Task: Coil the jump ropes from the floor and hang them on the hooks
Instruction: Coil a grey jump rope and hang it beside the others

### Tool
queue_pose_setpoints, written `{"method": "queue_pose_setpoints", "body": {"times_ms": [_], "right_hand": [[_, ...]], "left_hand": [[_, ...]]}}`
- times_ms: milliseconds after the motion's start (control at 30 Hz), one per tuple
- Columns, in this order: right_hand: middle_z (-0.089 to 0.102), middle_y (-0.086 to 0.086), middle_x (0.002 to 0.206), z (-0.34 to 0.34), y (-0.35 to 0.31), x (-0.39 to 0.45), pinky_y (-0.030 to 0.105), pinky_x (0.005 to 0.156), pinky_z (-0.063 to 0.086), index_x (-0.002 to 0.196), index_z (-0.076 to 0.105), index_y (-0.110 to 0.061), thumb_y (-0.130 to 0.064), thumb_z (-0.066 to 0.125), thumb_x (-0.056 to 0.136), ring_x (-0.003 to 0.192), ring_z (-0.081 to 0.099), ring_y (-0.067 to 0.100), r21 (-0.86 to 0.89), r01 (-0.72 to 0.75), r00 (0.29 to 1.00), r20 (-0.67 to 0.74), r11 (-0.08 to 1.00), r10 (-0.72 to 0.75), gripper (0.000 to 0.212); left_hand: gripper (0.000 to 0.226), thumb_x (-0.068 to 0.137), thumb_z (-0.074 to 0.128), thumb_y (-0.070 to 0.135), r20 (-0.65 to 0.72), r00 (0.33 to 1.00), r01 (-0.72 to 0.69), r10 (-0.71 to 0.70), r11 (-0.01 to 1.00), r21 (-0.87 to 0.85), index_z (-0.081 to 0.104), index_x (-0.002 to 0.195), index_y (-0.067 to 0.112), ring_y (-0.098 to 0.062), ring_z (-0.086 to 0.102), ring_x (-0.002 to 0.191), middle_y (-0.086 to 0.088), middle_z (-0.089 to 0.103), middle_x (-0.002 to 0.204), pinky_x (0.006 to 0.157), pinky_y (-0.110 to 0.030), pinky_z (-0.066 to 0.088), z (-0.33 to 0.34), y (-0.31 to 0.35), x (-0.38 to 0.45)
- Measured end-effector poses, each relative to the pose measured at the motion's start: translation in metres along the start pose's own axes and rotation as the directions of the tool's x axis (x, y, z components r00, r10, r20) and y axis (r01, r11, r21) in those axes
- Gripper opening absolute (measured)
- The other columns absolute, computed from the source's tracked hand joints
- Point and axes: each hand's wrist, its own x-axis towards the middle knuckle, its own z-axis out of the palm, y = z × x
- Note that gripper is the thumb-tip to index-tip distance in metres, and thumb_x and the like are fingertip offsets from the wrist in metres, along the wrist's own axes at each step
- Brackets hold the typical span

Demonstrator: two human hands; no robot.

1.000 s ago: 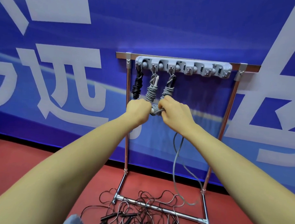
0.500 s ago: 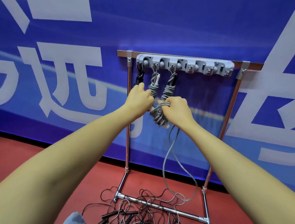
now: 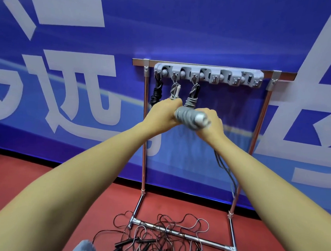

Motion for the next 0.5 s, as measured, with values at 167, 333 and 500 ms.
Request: {"method": "queue_pose_setpoints", "body": {"times_ms": [167,333,500], "right_hand": [[0.058,0.012,0.085,0.007,-0.003,0.0,0.033,0.065,0.035,0.086,0.058,-0.01,-0.03,0.044,0.095,0.085,0.055,0.037,-0.125,0.083,0.996,-0.012,0.989,-0.085,0.026],[0.049,0.003,0.07,0.008,-0.002,-0.001,0.031,0.061,0.031,0.064,0.042,-0.013,-0.027,0.05,0.09,0.073,0.045,0.029,-0.218,0.167,0.986,0.03,0.962,-0.164,0.031],[0.043,0.001,0.065,0.001,-0.008,-0.003,0.03,0.06,0.029,0.071,0.051,-0.014,-0.02,0.049,0.086,0.074,0.049,0.031,-0.333,0.272,0.962,0.062,0.903,-0.267,0.016]], "left_hand": [[0.033,0.086,0.058,0.036,0.034,0.9,0.436,-0.434,0.896,-0.09,0.035,0.093,0.015,-0.029,0.047,0.069,-0.002,0.055,0.077,0.058,-0.034,0.03,0.004,0.013,0.004],[0.026,0.093,0.049,0.03,0.06,0.87,0.478,-0.49,0.867,0.142,0.042,0.104,0.007,-0.035,0.057,0.083,-0.014,0.062,0.097,0.062,-0.034,0.038,0.012,0.004,0.006],[0.016,0.09,0.053,0.02,0.213,0.855,0.335,-0.473,0.817,0.47,0.049,0.1,0.008,-0.032,0.054,0.082,-0.012,0.062,0.102,0.064,-0.032,0.034,0.01,-0.004,0.006]]}}
